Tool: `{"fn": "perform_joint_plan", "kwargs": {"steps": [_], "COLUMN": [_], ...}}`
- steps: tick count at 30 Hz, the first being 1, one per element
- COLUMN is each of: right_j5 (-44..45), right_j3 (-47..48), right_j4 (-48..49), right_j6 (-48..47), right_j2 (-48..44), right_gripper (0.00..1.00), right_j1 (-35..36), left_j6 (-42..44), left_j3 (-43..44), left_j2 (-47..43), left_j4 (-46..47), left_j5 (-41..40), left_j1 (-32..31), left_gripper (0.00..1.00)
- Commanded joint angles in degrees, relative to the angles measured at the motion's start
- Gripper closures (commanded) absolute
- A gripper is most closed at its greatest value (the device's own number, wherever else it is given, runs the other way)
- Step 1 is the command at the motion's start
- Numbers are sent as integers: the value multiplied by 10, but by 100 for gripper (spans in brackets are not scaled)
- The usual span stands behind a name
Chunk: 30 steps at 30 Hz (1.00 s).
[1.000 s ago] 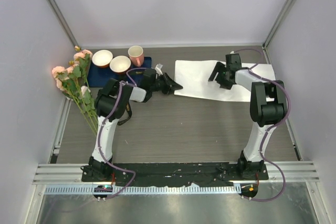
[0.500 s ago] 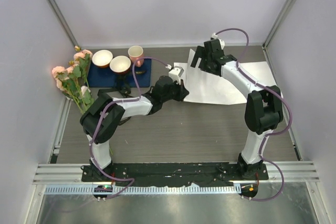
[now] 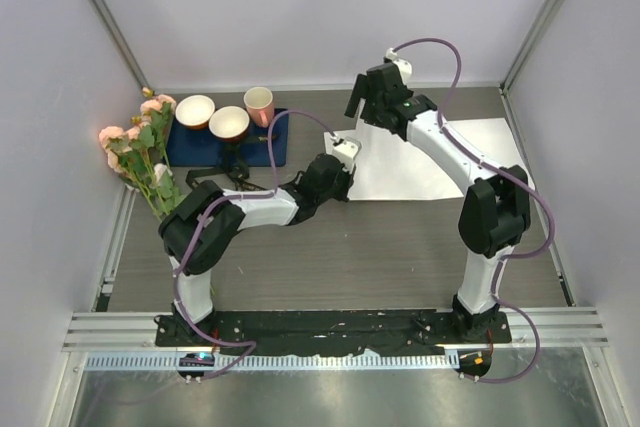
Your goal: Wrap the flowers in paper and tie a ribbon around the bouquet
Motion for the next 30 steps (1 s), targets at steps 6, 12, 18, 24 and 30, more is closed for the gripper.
{"fn": "perform_joint_plan", "kwargs": {"steps": [6,12,18,24,30], "right_j5": [77,126,188,216,238], "right_j3": [65,133,24,-250,-460], "right_j4": [-35,-38,-21,30,26], "right_j6": [0,-42,-31,45,122], "right_j2": [67,123,21,-225,-451], "right_gripper": [9,55,100,100,100], "right_j1": [25,39,53,81,120], "left_j6": [43,51,7,-101,-209], "left_j3": [20,13,-14,-92,39], "left_j2": [-1,-13,-66,-211,-153], "left_j4": [13,20,0,-11,-265], "left_j5": [-41,-53,-41,54,133], "left_j1": [-17,-29,-29,-15,62], "left_gripper": [100,100,52,13,0]}}
